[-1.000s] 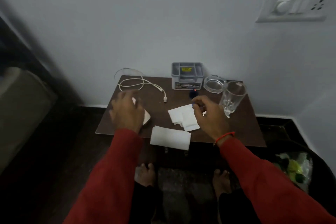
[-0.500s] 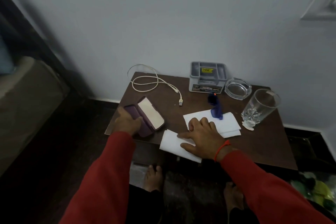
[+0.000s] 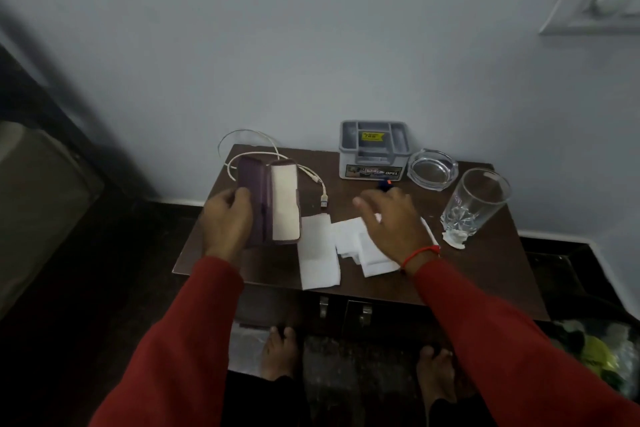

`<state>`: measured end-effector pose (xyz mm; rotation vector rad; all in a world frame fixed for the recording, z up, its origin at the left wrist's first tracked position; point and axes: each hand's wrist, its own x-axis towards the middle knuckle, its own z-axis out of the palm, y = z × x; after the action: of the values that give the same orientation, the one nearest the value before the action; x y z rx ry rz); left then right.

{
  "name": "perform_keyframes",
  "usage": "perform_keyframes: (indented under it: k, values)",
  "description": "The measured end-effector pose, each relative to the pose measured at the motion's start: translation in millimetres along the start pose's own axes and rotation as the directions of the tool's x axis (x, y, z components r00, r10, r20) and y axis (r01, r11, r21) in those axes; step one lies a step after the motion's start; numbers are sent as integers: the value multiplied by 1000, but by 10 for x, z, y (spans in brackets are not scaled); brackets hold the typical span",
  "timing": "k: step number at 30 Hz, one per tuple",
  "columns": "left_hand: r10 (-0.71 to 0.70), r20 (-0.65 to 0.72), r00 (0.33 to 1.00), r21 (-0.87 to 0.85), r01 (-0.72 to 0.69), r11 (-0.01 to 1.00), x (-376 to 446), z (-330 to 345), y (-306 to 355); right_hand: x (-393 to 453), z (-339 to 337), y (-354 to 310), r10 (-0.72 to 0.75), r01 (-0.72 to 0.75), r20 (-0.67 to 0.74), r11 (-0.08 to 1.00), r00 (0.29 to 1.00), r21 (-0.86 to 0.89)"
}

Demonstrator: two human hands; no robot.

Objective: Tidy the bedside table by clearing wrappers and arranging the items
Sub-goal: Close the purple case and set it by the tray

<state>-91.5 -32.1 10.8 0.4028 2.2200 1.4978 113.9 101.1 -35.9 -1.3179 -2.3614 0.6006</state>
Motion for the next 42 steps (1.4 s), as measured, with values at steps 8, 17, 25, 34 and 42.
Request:
perform_keyframes:
  k: [8, 17, 25, 34, 42]
  values:
    - [-159, 310, 937, -340, 265, 902, -159, 446, 31, 139, -16, 391, 217, -217, 1, 976, 976, 31]
    - [-208, 437, 875, -363, 383, 849, -342, 685, -33, 116, -179, 289, 226, -195, -183, 965, 957, 174]
    - [-210, 537, 817, -353, 444, 824, -503, 767, 1, -279, -398, -170, 238, -83, -183, 794, 954, 602]
    - [-180, 688, 703, -306, 506, 806, -639, 794, 49, -317, -284, -132, -46, 72, -245, 993, 968, 97]
    - [-157, 688, 709, -312, 484, 817, -591, 756, 44, -251, -256, -80, -2, 57, -210, 965, 978, 256]
